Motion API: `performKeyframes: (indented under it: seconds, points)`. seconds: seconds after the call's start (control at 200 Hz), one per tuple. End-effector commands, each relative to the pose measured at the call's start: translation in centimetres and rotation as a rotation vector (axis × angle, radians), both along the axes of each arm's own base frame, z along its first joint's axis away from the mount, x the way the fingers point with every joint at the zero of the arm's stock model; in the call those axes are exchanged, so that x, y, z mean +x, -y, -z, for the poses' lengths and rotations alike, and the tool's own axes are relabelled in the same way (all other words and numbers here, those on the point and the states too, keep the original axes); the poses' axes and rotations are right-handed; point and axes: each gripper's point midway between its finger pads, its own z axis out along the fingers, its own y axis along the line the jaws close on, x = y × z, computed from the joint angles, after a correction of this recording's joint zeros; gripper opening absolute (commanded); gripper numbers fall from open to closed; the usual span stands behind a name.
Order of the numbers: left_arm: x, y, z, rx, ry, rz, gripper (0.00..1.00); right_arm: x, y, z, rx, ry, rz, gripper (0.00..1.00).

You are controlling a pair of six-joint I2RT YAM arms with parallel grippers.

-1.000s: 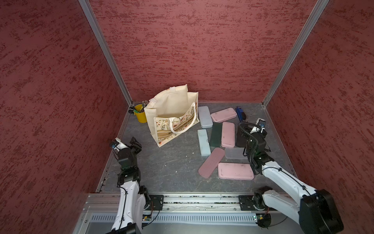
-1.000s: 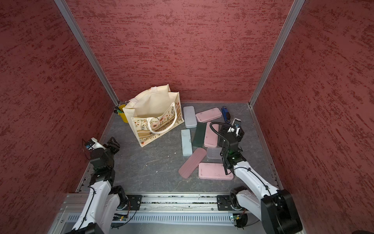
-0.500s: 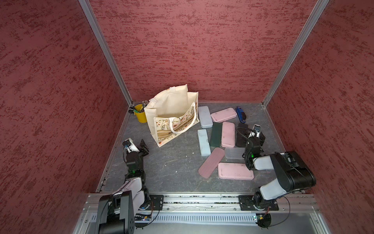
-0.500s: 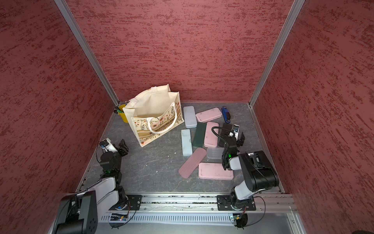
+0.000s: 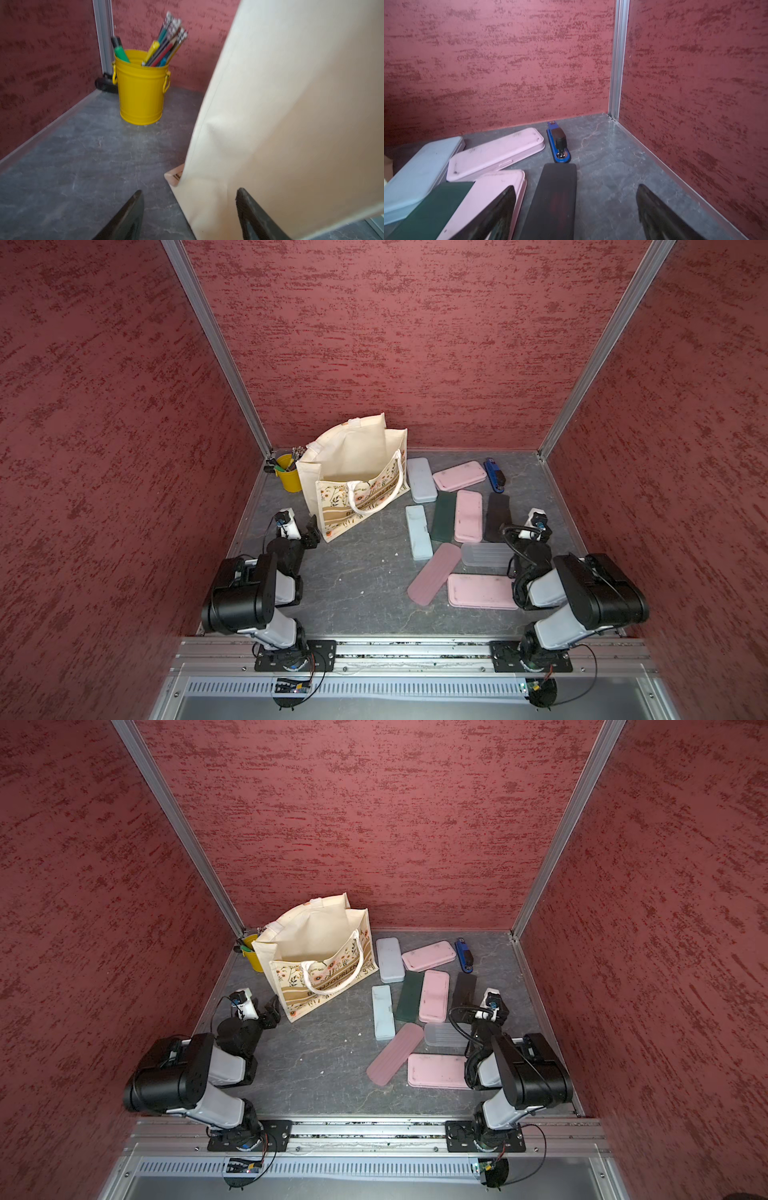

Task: Take out the pencil case from the canvas bag
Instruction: Reset both arms

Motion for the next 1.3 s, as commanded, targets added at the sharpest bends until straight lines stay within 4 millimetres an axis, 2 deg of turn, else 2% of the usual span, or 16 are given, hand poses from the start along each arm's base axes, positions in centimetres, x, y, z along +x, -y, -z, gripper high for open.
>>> performKeyframes:
  seconds: [0.0,0.015,0.035,0.05,0.235,1.293]
  points:
    - [1.5,-0.5,-2.3,0.028,0.053,-0.044,0.79,0.4,0.7,-0.6,0.018,0.012,0.034,0.99]
    - [1.7,-0.4,-2.3,0.036,0.05,-0.046,0.83,0.4,0.7,-0.6,0.018,0.011,0.033,0.99]
    - [2.0,-0.4,-2.3,0.042,0.043,-0.051,0.98,0.4,0.7,-0.6,0.017,0.014,0.034,0.99]
    - [2.2,-0.4,-2.2,0.046,0.033,-0.052,1.0,0.4,0.7,-0.6,0.017,0.013,0.034,0.99]
    - [4.1,0.0,-1.3,0.122,-0.076,-0.115,1.0,0.8,0.6,-0.4,0.014,-0.002,0.032,0.99]
    - [4.2,0.4,-1.3,0.141,-0.081,-0.108,1.0,1.0,0.5,-0.4,0.013,-0.006,0.028,0.99]
